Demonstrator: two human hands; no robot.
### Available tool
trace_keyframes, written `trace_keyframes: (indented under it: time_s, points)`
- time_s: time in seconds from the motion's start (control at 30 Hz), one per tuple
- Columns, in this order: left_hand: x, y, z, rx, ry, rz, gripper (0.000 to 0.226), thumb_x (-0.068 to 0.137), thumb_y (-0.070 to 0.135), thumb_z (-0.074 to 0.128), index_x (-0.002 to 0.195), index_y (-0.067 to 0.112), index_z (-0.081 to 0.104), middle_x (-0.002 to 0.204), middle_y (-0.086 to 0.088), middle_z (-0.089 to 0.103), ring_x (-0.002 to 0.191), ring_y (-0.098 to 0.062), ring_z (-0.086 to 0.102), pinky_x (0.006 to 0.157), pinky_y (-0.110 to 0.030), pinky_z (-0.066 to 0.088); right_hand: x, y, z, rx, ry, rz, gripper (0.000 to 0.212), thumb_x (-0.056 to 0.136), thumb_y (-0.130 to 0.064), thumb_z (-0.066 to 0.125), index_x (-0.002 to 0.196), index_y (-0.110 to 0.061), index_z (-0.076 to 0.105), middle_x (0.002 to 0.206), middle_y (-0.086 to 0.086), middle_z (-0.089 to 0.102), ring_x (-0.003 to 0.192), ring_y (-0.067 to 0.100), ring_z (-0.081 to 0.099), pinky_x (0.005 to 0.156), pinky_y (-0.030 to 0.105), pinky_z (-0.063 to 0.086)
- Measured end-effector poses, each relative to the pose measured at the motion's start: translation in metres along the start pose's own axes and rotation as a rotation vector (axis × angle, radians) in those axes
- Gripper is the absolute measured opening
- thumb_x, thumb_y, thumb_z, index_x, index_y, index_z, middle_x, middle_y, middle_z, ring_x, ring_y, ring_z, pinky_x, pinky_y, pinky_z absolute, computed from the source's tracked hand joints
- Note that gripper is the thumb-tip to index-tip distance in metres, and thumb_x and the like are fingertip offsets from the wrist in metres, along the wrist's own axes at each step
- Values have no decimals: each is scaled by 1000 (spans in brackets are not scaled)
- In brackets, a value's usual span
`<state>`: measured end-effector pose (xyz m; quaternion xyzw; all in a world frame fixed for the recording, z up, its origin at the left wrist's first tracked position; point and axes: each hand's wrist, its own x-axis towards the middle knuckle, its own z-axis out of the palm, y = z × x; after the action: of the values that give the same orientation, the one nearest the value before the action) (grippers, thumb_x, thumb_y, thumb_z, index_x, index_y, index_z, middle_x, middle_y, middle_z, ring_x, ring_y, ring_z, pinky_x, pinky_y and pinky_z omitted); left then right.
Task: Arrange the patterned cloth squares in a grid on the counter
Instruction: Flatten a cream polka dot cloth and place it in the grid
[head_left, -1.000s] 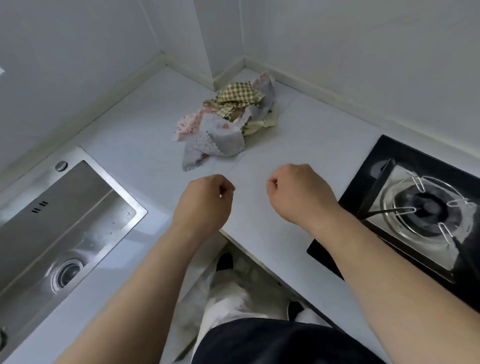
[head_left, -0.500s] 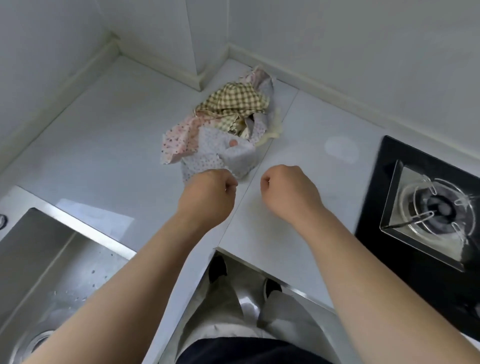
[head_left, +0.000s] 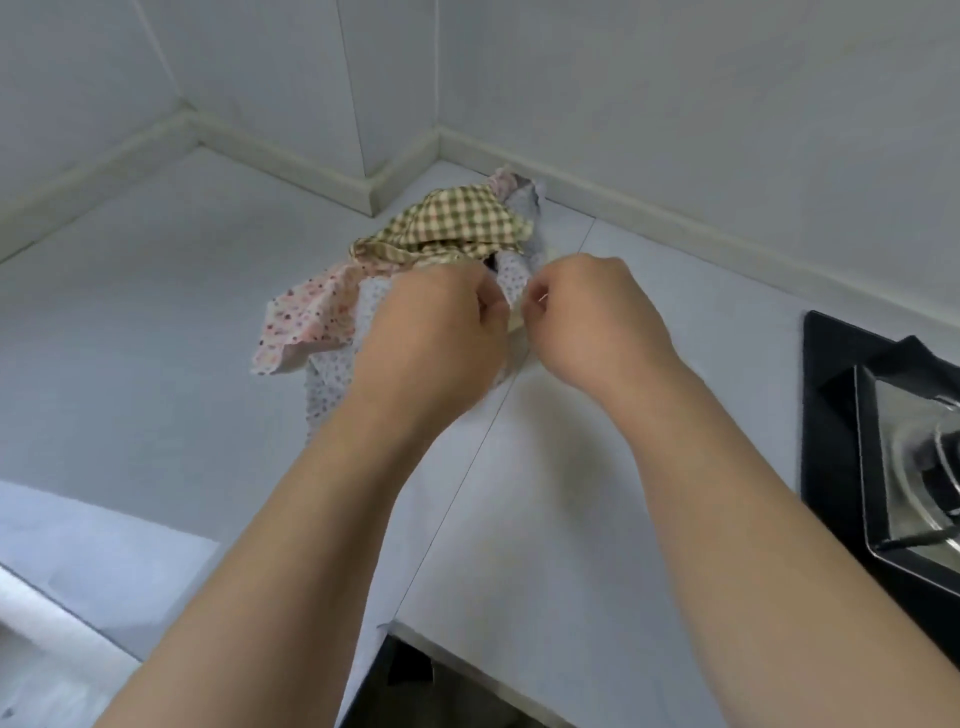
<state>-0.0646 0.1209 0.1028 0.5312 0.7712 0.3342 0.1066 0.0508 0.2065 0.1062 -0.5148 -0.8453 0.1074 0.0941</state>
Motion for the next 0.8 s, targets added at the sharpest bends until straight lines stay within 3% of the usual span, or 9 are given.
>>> trace_keyframes:
  time_s: [0.23,0.47,0.57,0.67,0.8]
  points:
    - [-15,-30,-2,94,186,43,13,92,17,59,90,20,72,86,5,68,82,-18,60,62,-27,41,-13,-3,10,-30,158,-152,23,89,-16,58,107,-17,72,102,11,68,89,33,64,71,33,51]
    - [-48,-41,-15,42,245,38,22,88,10,51,91,19,71,94,-1,69,88,-25,64,74,-33,54,-83,-8,5,-82,218,-146,16,83,-4,52,75,-14,61,69,1,50,67,29,54,63,28,42]
    - [-54,-42,-40,120,166,89,18,95,20,54,95,15,71,92,-5,71,81,-26,68,77,-41,60,-110,-4,5,-121,212,-100,20,85,-4,52,88,-20,65,77,2,52,62,20,49,58,26,38]
    - [-60,-43,-56,151,137,134,17,96,22,56,94,14,71,87,-5,72,77,-25,69,78,-43,60,-122,-3,1,-177,206,-47,18,84,-3,51,86,-17,63,78,3,53,64,23,53,54,24,35]
    - [-64,-48,-64,158,79,166,16,95,17,56,94,14,72,91,-3,73,74,-22,69,75,-42,61,-117,-12,-8,-192,184,-28,30,85,-2,52,104,-18,70,97,5,64,81,28,62,69,30,52]
